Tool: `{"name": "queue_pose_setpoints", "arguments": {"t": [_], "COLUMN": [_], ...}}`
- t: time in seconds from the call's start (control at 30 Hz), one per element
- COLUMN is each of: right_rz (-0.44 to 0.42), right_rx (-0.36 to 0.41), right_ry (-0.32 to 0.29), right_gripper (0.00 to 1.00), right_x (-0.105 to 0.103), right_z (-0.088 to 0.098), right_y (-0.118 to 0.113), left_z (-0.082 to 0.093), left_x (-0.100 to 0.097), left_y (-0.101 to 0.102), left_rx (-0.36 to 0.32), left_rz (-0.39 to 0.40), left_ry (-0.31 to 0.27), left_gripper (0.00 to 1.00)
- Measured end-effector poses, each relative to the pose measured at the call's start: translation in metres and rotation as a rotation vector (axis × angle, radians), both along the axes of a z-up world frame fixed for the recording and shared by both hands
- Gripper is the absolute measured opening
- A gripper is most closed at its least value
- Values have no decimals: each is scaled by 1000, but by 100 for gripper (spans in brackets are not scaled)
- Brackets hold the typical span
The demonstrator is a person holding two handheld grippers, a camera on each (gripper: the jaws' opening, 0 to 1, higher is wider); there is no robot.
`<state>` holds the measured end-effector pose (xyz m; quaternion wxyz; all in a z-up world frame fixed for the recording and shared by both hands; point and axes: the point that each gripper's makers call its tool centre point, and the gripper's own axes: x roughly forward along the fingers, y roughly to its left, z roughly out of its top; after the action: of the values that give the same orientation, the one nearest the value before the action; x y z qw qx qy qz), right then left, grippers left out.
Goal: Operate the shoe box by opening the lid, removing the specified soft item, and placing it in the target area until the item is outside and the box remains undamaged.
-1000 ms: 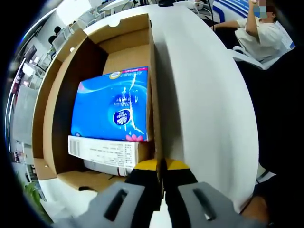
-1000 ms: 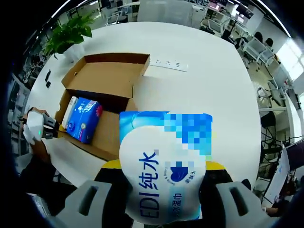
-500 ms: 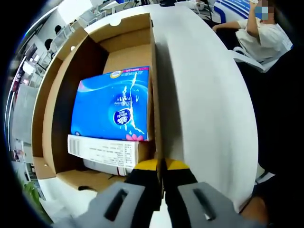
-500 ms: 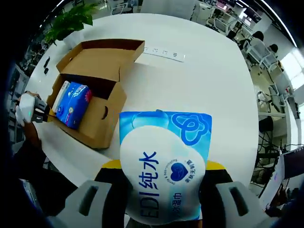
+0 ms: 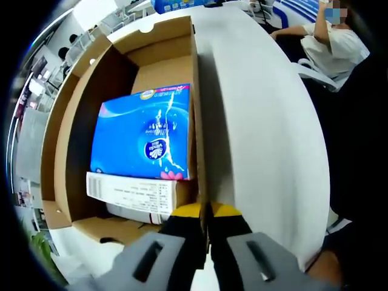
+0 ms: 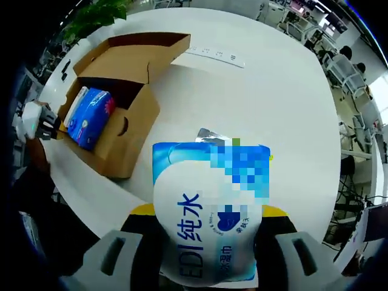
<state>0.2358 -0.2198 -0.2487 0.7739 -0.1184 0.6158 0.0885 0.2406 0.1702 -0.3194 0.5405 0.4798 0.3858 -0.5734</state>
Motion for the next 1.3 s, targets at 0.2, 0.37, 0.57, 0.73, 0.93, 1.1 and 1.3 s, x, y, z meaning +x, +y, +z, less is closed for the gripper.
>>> {"name": "queue_pose_setpoints", "arguments": {"t": [0.2, 0.37, 0.57, 0.73, 0.93, 1.1, 1.3], "right_rz": [27, 53, 79, 135, 178, 197, 199], "right_rx": [15, 20, 25, 29, 18, 8, 15], "right_ry": [27, 45, 63, 75, 80, 101, 94], "right_gripper": [60, 60, 60, 60, 61, 60, 59], "right_x": [-8, -14, -14, -15, -7, -4, -1], "right_z": [-19, -37, -48, -53, -64, -78, -78], "right_y": [0, -4, -9, -6, -14, -23, -29], "left_z": [0, 0, 0, -1, -1, -1, -1], "left_x": [-1, -1, -1, -1, 0, 0, 1], "left_y": [0, -1, -2, -2, -3, -3, -3], "left_rx": [3, 2, 4, 8, 10, 9, 10], "left_rz": [1, 1, 1, 2, 1, -1, 0], "left_ry": [-1, -1, -2, -5, -8, -9, -10], "left_gripper": [2, 2, 2, 2, 2, 2, 2]}}
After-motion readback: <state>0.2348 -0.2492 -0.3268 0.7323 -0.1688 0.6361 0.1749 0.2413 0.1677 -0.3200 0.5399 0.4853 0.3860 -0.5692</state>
